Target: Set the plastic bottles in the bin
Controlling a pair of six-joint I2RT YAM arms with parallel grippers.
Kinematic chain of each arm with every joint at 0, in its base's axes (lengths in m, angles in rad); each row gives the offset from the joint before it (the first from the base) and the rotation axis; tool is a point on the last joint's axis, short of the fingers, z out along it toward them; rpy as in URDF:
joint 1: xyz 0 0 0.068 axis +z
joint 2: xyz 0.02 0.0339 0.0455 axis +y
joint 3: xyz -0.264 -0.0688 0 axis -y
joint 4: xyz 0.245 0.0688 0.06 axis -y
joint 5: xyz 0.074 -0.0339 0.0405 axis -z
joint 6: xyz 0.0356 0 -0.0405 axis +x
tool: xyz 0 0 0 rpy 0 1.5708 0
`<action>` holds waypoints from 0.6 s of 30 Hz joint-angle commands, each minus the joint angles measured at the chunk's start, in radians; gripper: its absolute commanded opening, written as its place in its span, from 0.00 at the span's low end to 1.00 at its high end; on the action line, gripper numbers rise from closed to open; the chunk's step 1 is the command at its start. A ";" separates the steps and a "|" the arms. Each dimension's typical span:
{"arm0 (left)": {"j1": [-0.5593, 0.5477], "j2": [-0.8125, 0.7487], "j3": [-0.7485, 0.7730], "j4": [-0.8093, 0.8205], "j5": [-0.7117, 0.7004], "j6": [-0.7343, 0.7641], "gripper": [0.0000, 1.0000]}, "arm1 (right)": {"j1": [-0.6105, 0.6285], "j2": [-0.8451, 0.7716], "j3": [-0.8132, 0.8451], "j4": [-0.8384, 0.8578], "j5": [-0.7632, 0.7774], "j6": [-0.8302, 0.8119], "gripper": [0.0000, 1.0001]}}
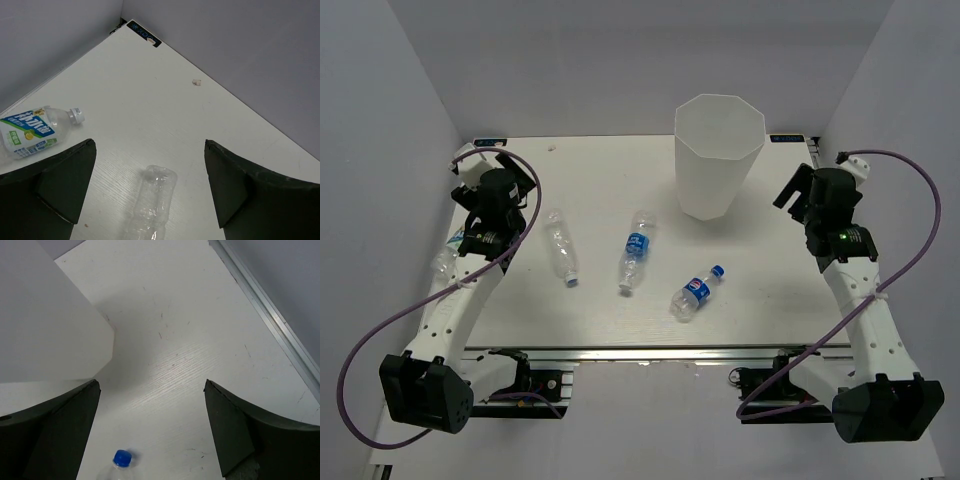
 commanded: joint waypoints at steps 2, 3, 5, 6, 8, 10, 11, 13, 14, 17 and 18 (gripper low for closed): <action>0.003 -0.003 0.019 -0.018 0.030 -0.003 0.98 | -0.001 -0.069 -0.008 -0.016 -0.057 0.000 0.89; 0.003 -0.001 0.017 -0.018 0.040 -0.003 0.98 | -0.001 -0.110 -0.044 0.004 -0.078 0.016 0.89; 0.003 0.003 0.003 -0.008 0.078 0.005 0.98 | -0.001 -0.152 -0.091 0.036 -0.180 0.011 0.89; 0.003 0.005 -0.003 -0.004 0.089 0.005 0.98 | -0.001 -0.170 -0.115 0.023 -0.198 0.020 0.89; 0.003 0.014 -0.011 0.002 0.127 0.009 0.98 | 0.004 -0.154 -0.120 -0.023 -0.308 0.031 0.89; 0.003 0.025 -0.009 -0.002 0.158 0.009 0.98 | 0.018 -0.132 -0.146 -0.097 -0.400 0.066 0.89; 0.002 0.039 -0.009 -0.004 0.199 0.012 0.98 | 0.030 -0.126 -0.166 -0.106 -0.436 0.082 0.89; 0.003 0.051 -0.011 0.001 0.242 0.016 0.98 | 0.105 -0.106 -0.262 -0.081 -0.467 0.121 0.89; 0.002 0.057 -0.021 0.008 0.260 0.019 0.98 | 0.146 -0.101 -0.298 -0.052 -0.456 0.160 0.89; 0.003 0.083 -0.029 0.028 0.332 0.029 0.98 | 0.341 -0.045 -0.381 0.059 -0.422 0.265 0.89; 0.002 0.098 -0.031 0.033 0.368 0.042 0.98 | 0.366 -0.028 -0.394 0.094 -0.427 0.289 0.89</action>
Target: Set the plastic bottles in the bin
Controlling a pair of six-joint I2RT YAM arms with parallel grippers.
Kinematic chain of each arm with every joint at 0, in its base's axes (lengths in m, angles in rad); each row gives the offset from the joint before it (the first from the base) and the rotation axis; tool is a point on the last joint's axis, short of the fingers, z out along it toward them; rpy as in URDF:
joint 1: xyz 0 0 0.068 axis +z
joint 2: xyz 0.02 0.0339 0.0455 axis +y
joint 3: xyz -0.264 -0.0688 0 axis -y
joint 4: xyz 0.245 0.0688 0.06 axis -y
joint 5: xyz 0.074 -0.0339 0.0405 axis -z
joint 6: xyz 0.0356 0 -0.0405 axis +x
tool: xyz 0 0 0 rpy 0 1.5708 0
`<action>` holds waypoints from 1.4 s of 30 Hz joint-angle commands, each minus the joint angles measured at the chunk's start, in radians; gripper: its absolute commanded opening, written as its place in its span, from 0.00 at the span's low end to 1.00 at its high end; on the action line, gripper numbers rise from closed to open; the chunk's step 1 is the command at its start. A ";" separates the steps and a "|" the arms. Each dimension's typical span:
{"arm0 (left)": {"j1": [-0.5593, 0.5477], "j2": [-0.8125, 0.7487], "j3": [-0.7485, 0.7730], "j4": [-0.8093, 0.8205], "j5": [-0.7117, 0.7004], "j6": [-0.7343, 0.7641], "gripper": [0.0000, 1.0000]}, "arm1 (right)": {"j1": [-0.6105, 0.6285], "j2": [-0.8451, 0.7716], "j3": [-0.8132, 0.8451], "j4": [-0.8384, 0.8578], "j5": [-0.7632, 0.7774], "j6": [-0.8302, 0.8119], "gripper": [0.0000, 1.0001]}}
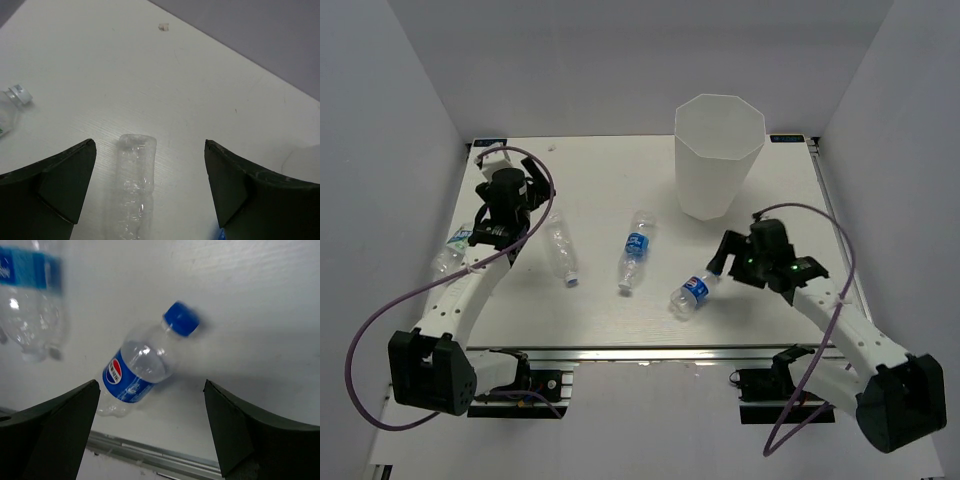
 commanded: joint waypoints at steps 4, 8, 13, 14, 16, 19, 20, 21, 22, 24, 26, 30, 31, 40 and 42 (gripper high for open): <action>0.002 0.044 -0.017 0.024 0.173 0.075 0.98 | 0.198 0.102 -0.075 0.230 0.065 0.250 0.89; -0.003 0.046 -0.036 0.026 0.212 0.112 0.98 | 0.267 0.182 -0.085 0.232 0.183 0.361 0.89; -0.007 0.051 -0.039 0.024 0.212 0.123 0.98 | 0.280 0.225 -0.085 0.212 0.242 0.440 0.89; -0.007 0.052 -0.037 0.027 0.218 0.123 0.98 | 0.284 0.301 -0.081 0.206 0.252 0.439 0.88; -0.007 0.055 -0.037 0.030 0.221 0.120 0.98 | 0.287 0.330 -0.064 0.186 0.274 0.427 0.85; -0.009 0.063 -0.033 0.021 0.230 0.123 0.98 | 0.290 0.377 -0.043 0.205 0.266 0.401 0.71; -0.009 0.064 -0.033 0.023 0.233 0.123 0.98 | 0.292 0.386 -0.039 0.215 0.268 0.385 0.63; -0.010 0.063 -0.034 0.023 0.235 0.121 0.98 | 0.294 0.387 -0.036 0.222 0.268 0.379 0.56; -0.010 0.061 -0.034 0.026 0.237 0.120 0.98 | 0.295 0.389 -0.033 0.253 0.263 0.365 0.51; -0.010 0.060 -0.033 0.024 0.237 0.117 0.98 | 0.297 0.374 -0.009 0.282 0.248 0.289 0.36; -0.012 0.057 -0.031 0.021 0.237 0.113 0.98 | 0.307 0.328 0.040 0.348 0.185 0.167 0.29; -0.010 0.040 -0.040 0.033 0.243 0.106 0.98 | 0.339 0.208 0.118 0.445 0.004 -0.215 0.29; -0.012 0.034 -0.043 0.038 0.243 0.104 0.98 | 0.346 0.178 0.128 0.492 -0.119 -0.263 0.29; -0.010 0.011 -0.054 0.052 0.238 0.080 0.98 | 0.358 0.151 0.565 0.550 0.261 -0.541 0.33; -0.010 0.014 -0.045 0.024 0.208 0.060 0.98 | 0.331 0.264 0.676 0.525 0.424 -0.572 0.37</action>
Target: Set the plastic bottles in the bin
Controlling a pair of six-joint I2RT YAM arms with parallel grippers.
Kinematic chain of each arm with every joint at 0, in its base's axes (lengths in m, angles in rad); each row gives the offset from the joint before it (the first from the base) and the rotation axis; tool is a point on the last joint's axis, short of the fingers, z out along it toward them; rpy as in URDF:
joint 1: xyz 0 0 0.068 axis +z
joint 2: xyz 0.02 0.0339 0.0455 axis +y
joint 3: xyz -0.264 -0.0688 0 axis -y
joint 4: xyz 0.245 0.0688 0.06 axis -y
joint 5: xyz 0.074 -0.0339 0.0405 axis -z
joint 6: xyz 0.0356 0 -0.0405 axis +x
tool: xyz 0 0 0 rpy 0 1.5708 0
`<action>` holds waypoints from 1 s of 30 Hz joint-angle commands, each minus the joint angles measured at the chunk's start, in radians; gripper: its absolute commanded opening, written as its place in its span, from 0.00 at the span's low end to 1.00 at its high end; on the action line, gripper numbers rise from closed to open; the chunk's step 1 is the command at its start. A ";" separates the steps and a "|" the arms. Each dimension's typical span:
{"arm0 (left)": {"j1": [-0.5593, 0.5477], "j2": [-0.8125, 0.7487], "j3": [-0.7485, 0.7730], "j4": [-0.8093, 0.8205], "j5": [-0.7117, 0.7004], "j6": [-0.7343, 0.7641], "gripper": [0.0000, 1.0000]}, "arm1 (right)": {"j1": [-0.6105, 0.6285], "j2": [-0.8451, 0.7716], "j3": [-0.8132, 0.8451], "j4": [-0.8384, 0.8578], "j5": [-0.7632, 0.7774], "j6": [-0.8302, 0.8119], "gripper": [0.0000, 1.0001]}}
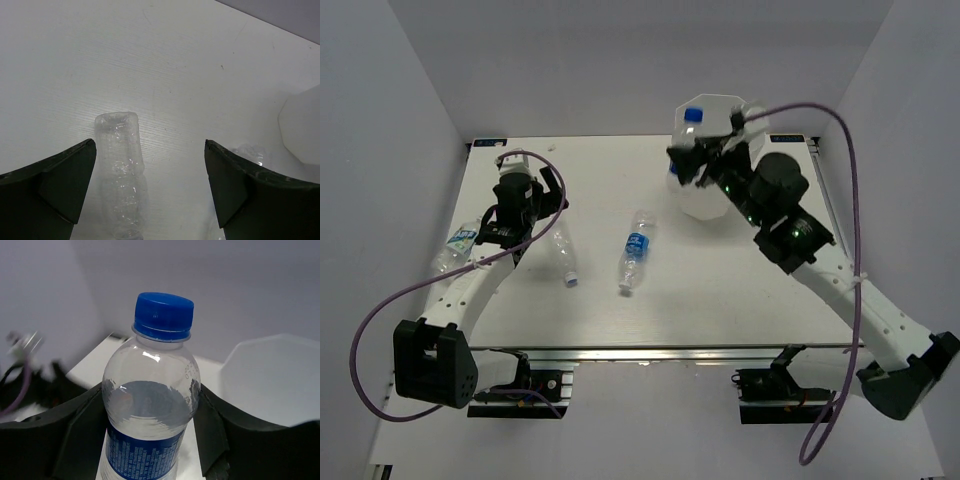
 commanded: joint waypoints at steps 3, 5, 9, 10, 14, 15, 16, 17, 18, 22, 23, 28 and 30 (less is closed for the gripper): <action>-0.003 -0.021 0.033 -0.087 -0.115 -0.082 0.98 | -0.149 0.280 0.374 -0.149 0.273 -0.137 0.38; -0.003 -0.022 0.025 -0.096 -0.125 -0.105 0.98 | -0.210 0.394 0.500 -0.212 0.271 -0.155 0.41; -0.003 -0.030 -0.007 -0.102 -0.097 -0.148 0.98 | -0.290 0.540 0.653 -0.254 0.305 -0.207 0.48; -0.003 -0.033 -0.013 -0.102 -0.080 -0.163 0.98 | -0.313 0.580 0.680 -0.269 0.296 -0.212 0.49; -0.003 -0.050 -0.048 -0.104 -0.062 -0.203 0.98 | -0.326 0.612 0.688 -0.282 0.290 -0.272 0.75; -0.004 -0.053 -0.053 -0.113 -0.062 -0.209 0.98 | -0.324 0.611 0.675 -0.288 0.273 -0.274 0.78; -0.004 -0.056 -0.059 -0.119 -0.063 -0.214 0.98 | -0.324 0.608 0.674 -0.294 0.268 -0.292 0.80; -0.003 -0.056 -0.060 -0.125 -0.065 -0.222 0.98 | -0.324 0.606 0.672 -0.302 0.258 -0.293 0.88; -0.004 -0.058 -0.062 -0.139 -0.063 -0.223 0.98 | -0.323 0.598 0.677 -0.309 0.229 -0.298 0.89; -0.003 -0.062 -0.080 -0.151 -0.065 -0.246 0.98 | -0.303 0.527 0.675 -0.320 0.158 -0.332 0.89; -0.004 -0.065 -0.082 -0.153 -0.066 -0.249 0.98 | -0.289 0.511 0.672 -0.323 0.152 -0.338 0.89; -0.004 -0.071 -0.085 -0.168 -0.057 -0.265 0.98 | -0.090 0.422 0.596 -0.421 0.152 -0.381 0.89; -0.004 -0.084 -0.083 -0.180 -0.063 -0.275 0.98 | -0.035 0.405 0.539 -0.452 0.127 -0.297 0.89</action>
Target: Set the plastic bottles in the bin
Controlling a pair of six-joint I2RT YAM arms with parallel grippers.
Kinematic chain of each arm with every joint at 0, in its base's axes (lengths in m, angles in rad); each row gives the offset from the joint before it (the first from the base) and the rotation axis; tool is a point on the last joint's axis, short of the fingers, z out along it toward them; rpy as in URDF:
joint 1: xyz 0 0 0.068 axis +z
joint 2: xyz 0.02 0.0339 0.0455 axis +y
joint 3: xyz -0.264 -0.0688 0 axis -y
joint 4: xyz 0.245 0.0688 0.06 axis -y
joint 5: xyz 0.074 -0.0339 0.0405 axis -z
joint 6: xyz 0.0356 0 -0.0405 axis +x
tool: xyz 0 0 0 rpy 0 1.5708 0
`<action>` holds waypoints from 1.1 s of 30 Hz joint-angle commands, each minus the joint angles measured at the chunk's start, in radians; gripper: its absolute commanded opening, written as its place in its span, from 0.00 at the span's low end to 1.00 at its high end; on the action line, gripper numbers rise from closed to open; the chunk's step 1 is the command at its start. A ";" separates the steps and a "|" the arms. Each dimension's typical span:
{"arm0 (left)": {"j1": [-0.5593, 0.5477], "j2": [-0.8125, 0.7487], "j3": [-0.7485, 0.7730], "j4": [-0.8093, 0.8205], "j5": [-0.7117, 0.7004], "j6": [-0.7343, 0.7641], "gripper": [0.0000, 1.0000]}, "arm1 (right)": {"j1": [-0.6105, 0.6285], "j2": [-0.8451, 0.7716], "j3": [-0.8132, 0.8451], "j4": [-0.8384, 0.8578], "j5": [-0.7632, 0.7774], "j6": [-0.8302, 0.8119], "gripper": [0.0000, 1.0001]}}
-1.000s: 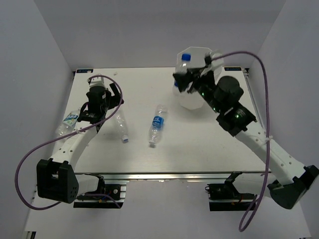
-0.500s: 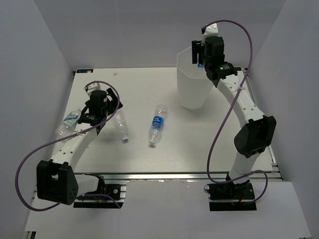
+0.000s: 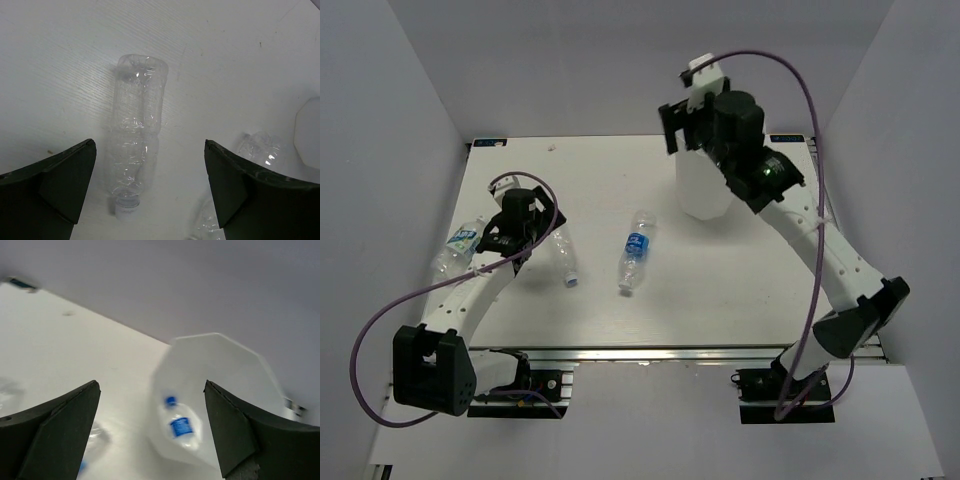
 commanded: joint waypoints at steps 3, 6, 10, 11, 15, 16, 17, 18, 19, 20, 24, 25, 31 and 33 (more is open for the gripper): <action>-0.001 -0.072 -0.002 -0.040 -0.028 -0.038 0.98 | 0.194 -0.062 -0.230 -0.053 -0.027 0.153 0.89; -0.002 -0.105 -0.009 -0.072 -0.082 -0.076 0.98 | 0.269 -0.031 -0.353 -0.022 -0.002 0.322 0.89; -0.002 -0.158 -0.054 -0.072 -0.088 -0.125 0.98 | 0.282 0.053 -0.449 0.018 0.052 0.533 0.89; -0.002 -0.161 -0.065 -0.062 -0.079 -0.129 0.98 | 0.283 0.068 -0.471 0.045 0.094 0.551 0.89; -0.001 -0.164 -0.094 -0.054 -0.027 -0.120 0.98 | 0.283 0.194 -0.513 0.113 0.098 0.622 0.89; -0.002 -0.160 -0.088 -0.065 -0.023 -0.113 0.98 | 0.283 0.214 -0.521 0.130 0.093 0.635 0.89; -0.002 -0.149 -0.086 -0.077 -0.023 -0.110 0.98 | 0.285 0.234 -0.528 0.154 0.084 0.642 0.89; -0.002 -0.146 -0.088 -0.078 -0.020 -0.109 0.98 | 0.282 0.271 -0.536 0.182 0.054 0.648 0.89; -0.002 -0.146 -0.088 -0.077 -0.017 -0.104 0.98 | 0.280 0.292 -0.541 0.202 0.053 0.681 0.89; -0.002 -0.146 -0.088 -0.072 -0.005 -0.104 0.98 | 0.279 0.315 -0.535 0.195 0.049 0.701 0.89; -0.002 -0.154 -0.089 -0.065 -0.008 -0.100 0.98 | 0.276 0.409 -0.530 0.199 0.039 0.746 0.89; -0.002 -0.154 -0.086 -0.069 -0.013 -0.096 0.98 | 0.274 0.415 -0.527 0.191 0.041 0.751 0.85; -0.002 -0.152 -0.080 -0.072 -0.042 -0.093 0.98 | 0.263 0.316 -0.502 0.253 -0.054 0.587 0.35; -0.002 -0.149 -0.068 -0.078 -0.051 -0.093 0.98 | 0.263 0.230 -0.457 0.263 -0.088 0.469 0.30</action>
